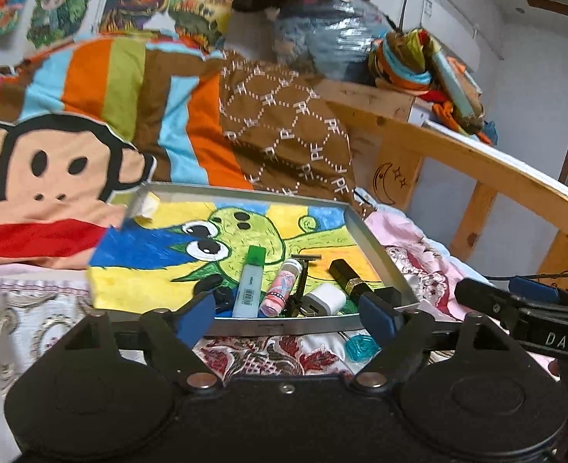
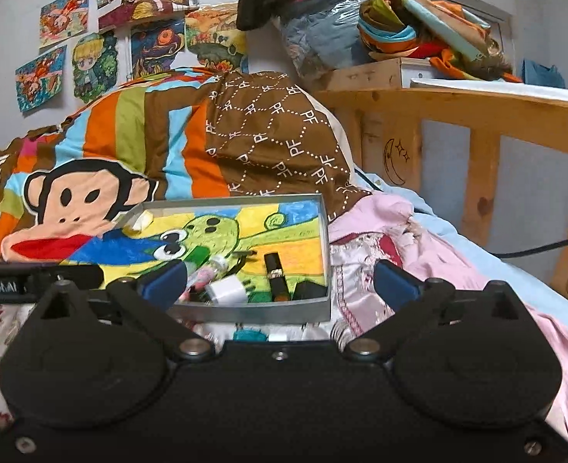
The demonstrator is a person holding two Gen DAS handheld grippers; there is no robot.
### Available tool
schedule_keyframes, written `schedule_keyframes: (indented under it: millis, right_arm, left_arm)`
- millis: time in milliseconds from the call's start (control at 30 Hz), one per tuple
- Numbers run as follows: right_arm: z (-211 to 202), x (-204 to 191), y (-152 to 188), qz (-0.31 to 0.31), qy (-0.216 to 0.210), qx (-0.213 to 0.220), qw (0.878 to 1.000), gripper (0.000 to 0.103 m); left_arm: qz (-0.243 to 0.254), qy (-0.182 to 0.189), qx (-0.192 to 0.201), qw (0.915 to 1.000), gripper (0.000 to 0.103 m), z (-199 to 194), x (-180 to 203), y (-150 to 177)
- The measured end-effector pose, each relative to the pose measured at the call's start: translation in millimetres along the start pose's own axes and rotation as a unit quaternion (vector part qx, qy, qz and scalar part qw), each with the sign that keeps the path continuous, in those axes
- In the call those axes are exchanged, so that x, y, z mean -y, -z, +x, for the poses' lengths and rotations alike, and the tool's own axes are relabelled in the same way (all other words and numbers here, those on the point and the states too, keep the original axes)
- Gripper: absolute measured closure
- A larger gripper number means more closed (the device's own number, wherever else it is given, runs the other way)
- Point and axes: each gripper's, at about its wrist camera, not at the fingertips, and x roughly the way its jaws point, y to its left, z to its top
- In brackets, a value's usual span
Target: Organize rigid objects
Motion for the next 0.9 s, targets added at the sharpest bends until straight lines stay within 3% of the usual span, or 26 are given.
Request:
schedule_keyframes:
  millis: [267, 433, 667, 900]
  right_arm:
    - [-52.8, -14.3, 13.4, 0.003, 0.012, 0.009, 1.000, 0.001]
    - [-81.5, -23.5, 31.1, 0.007, 0.019, -0.014, 1.000, 0.000]
    - [-116.2, -40.4, 48.9, -0.016, 0.040, -0.029, 0.999, 0.000]
    - [-145.7, -48.4, 51.3, 0.000, 0.051, -0.027, 0.998, 0.000]
  left_arm:
    - [0.013, -0.024, 0.021, 0.9994, 0.009, -52.3, 7.9, 21.0]
    - [0.009, -0.039, 0.022, 0.9990, 0.005, -76.2, 7.0, 35.1]
    - [-0.002, -0.053, 0.005, 0.9986, 0.004, -96.8, -1.9, 63.7]
    - [-0.003, -0.053, 0.007, 0.9986, 0.002, -115.8, -9.0, 72.7]
